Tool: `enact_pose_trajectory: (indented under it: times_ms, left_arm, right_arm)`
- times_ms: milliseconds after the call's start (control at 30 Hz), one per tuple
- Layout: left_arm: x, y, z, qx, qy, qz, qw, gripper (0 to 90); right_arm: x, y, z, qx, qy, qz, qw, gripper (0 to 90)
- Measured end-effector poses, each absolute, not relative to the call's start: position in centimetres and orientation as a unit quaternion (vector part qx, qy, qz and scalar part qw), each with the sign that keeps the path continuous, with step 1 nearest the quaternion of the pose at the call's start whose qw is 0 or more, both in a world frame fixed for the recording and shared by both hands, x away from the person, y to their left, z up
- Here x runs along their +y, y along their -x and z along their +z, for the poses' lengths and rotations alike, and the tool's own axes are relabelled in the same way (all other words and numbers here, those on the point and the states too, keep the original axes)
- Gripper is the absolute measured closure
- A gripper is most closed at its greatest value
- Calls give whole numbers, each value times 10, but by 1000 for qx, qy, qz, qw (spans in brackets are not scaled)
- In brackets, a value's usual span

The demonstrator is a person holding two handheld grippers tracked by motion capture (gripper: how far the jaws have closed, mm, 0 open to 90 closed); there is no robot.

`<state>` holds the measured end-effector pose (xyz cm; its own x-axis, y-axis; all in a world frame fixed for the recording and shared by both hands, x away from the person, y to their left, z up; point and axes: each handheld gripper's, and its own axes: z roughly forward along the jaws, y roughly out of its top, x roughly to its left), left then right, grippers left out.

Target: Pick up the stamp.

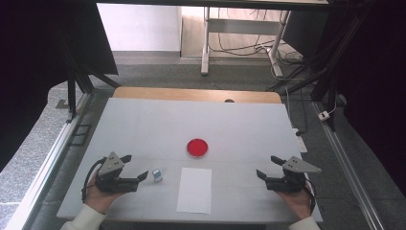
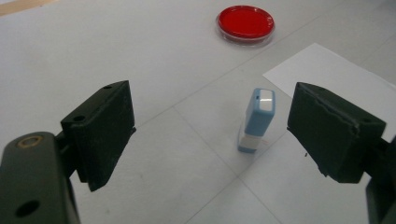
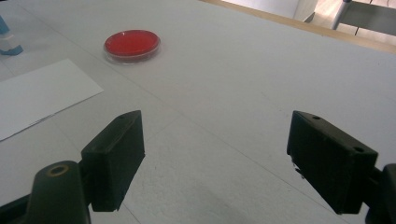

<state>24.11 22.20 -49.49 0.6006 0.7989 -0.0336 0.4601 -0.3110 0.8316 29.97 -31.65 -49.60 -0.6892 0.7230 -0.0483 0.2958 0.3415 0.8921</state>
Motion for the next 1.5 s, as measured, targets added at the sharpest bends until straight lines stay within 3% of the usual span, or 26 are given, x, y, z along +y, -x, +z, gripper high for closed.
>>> enact_pose_trajectory:
  times_ms: [700,1333,1500]
  left_arm:
    - [183,-267,-484,366,-816,162,417,161]
    - [186,-258,-509,359,-835,150,388,308]
    - [183,-258,-511,355,-841,150,380,384]
  right_arm:
    - [-315,-301,-499,794,-323,465,221,191]
    - [-314,-302,-501,798,-323,457,223,194]
    - [-314,-302,-501,799,-323,456,223,195]
